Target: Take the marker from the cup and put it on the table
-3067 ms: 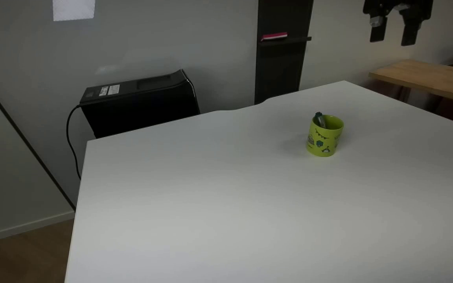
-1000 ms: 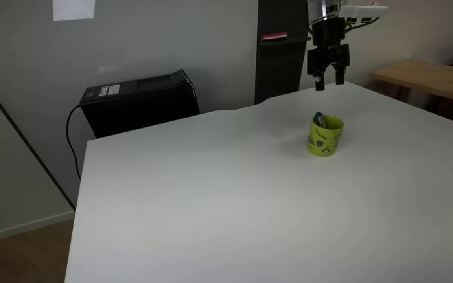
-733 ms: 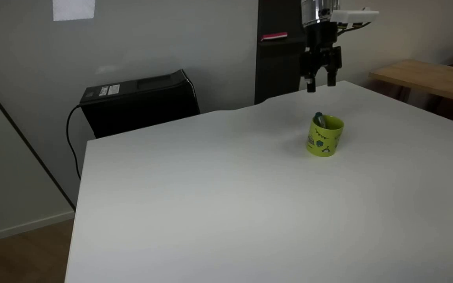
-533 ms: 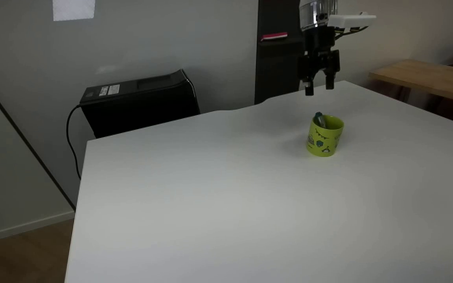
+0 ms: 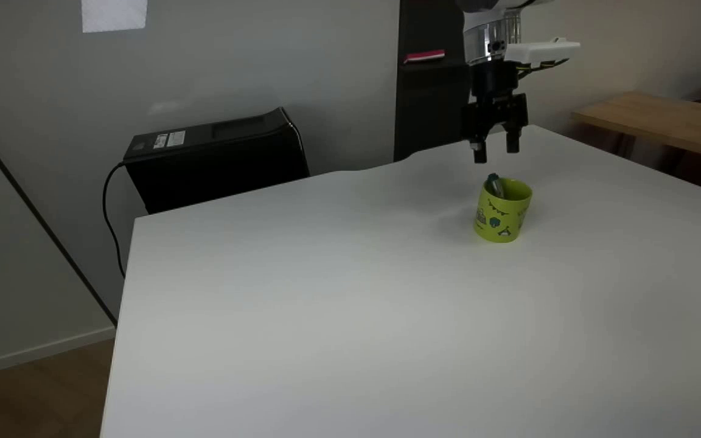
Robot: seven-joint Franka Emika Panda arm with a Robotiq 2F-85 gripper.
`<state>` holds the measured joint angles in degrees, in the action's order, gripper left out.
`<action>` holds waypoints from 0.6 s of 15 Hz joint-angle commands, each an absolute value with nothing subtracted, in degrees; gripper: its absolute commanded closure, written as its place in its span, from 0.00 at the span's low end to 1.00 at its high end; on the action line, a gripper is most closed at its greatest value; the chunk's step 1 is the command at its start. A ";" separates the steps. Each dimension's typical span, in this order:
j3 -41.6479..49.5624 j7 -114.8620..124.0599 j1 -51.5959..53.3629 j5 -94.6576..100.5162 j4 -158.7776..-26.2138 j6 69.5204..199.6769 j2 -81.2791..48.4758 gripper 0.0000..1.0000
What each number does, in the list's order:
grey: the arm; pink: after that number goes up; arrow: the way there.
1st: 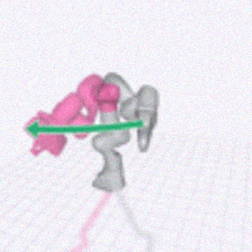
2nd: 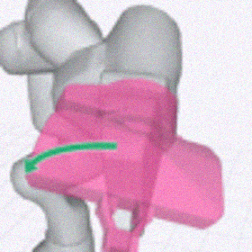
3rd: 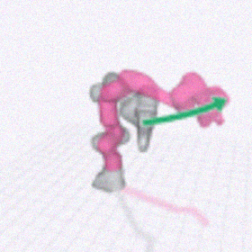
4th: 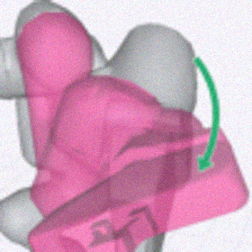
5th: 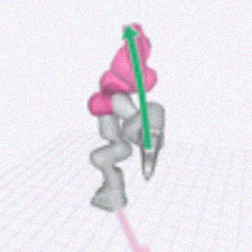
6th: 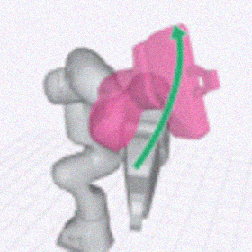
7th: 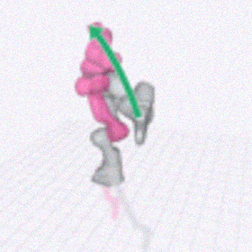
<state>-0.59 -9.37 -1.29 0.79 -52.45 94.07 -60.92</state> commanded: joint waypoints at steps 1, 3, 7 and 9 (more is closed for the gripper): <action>-0.57 -6.95 -1.61 0.24 -48.62 93.11 -63.61 0.00; -0.46 -6.71 -1.76 0.30 -48.74 93.10 -63.92 0.00; -0.18 -6.17 -1.93 0.44 -48.92 93.18 -64.46 0.00; -0.12 -5.87 -2.00 0.46 -48.93 93.17 -64.80 0.00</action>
